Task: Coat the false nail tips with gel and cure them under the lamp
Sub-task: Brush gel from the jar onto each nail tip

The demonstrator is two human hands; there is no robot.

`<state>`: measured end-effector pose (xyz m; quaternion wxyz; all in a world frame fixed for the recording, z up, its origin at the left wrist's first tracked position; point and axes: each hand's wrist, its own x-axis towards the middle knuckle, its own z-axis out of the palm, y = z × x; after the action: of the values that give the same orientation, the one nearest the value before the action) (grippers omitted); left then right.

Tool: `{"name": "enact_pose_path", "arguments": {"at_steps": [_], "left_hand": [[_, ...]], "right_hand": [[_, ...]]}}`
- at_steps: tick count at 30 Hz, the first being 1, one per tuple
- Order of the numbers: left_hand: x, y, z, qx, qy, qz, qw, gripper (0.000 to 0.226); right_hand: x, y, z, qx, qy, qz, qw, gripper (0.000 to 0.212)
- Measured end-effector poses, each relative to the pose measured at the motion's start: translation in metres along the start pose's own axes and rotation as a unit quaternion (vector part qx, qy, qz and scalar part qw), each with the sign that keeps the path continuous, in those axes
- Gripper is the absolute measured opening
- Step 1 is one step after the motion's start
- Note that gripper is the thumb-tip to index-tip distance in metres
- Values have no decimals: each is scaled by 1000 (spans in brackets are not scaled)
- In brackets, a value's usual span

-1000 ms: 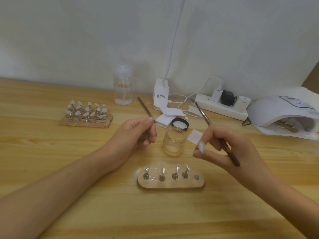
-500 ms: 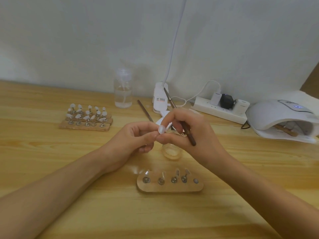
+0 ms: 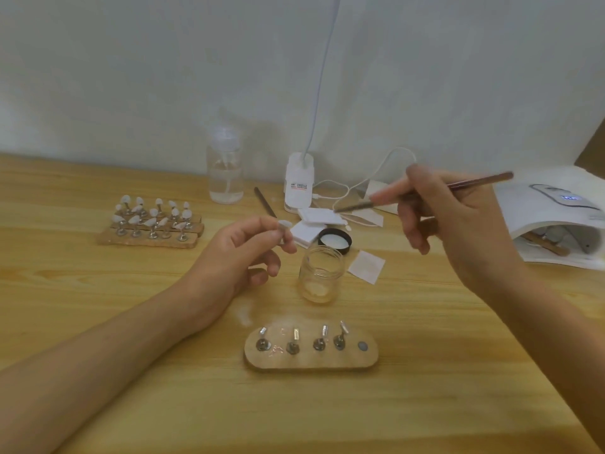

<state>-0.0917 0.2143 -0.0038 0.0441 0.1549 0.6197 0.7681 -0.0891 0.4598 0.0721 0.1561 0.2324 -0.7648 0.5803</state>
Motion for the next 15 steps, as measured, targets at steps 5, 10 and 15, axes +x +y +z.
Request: {"name": "enact_pose_path", "arguments": {"at_steps": [5, 10, 15], "left_hand": [[0, -4, -2, 11, -7, 5, 1000, 4], [1, -9, -3, 44, -13, 26, 999, 16], [0, -11, -6, 71, -18, 27, 997, 21]], "right_hand": [[-3, 13, 2, 23, -32, 79, 996, 20], [-7, 21, 12, -14, -78, 77, 994, 27], [-9, 27, 18, -39, -77, 86, 993, 24]]}}
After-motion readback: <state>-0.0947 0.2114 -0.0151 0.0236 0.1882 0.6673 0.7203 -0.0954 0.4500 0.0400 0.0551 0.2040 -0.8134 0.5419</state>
